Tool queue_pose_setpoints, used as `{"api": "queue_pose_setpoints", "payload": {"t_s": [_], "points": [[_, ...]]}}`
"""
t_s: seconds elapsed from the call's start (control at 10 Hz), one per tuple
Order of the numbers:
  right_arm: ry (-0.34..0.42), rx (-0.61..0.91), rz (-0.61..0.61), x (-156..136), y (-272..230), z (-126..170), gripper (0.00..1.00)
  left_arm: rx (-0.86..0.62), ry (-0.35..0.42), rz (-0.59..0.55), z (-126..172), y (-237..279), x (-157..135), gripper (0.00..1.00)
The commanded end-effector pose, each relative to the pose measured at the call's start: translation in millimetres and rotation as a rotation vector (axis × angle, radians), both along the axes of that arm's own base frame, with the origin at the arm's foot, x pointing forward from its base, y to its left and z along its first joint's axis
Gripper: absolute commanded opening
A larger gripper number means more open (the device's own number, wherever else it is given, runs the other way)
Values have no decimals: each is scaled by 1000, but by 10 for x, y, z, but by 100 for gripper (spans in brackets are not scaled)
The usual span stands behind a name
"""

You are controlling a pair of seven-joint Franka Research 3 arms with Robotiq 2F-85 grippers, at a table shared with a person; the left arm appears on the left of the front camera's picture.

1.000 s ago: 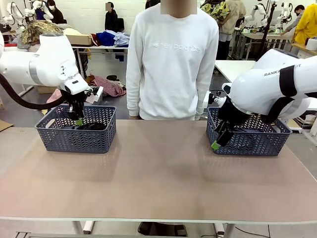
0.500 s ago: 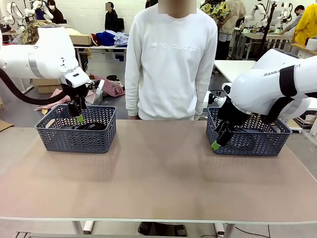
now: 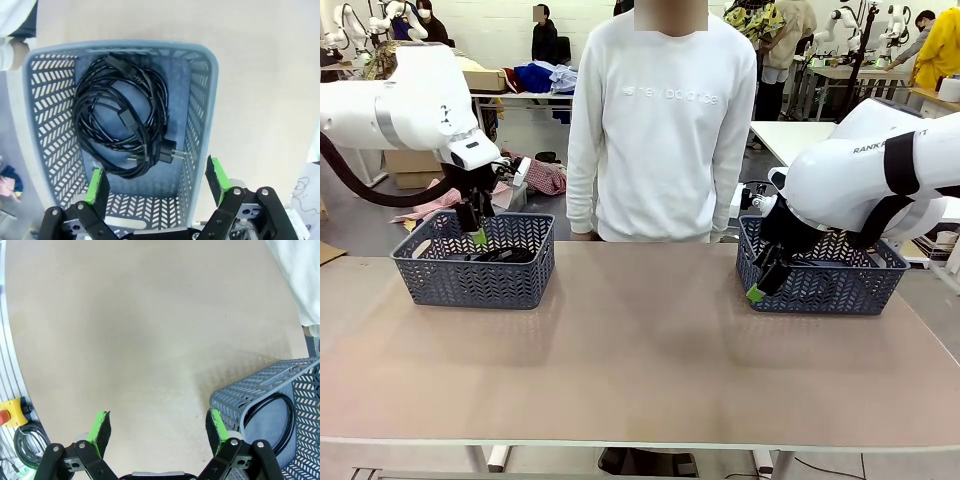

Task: Organize the cables according to human instructions.
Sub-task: Pick up a bundle of cables and place it in the basket indicated by the human.

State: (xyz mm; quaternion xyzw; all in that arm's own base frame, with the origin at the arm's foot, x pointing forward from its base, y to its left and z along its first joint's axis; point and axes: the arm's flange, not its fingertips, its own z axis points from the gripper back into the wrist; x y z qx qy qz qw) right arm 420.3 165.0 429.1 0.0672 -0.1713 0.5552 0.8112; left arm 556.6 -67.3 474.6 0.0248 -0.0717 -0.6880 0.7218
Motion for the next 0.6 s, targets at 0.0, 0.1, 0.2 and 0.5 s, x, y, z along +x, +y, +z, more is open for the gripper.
{"api": "queue_pose_setpoints", "payload": {"t_s": [0.0, 0.1, 0.2, 0.5], "points": [[-3, -1, -3, -9, 10, 1, 100, 12, -16, -4, 18, 8, 13, 100], [-3, -1, -3, -9, 10, 1, 100, 12, -16, -4, 18, 8, 13, 100], [-3, -1, -3, -9, 10, 1, 100, 12, -16, -4, 18, 8, 13, 100], [-3, -1, -3, -9, 10, 1, 100, 12, -16, -4, 18, 8, 13, 100]]}}
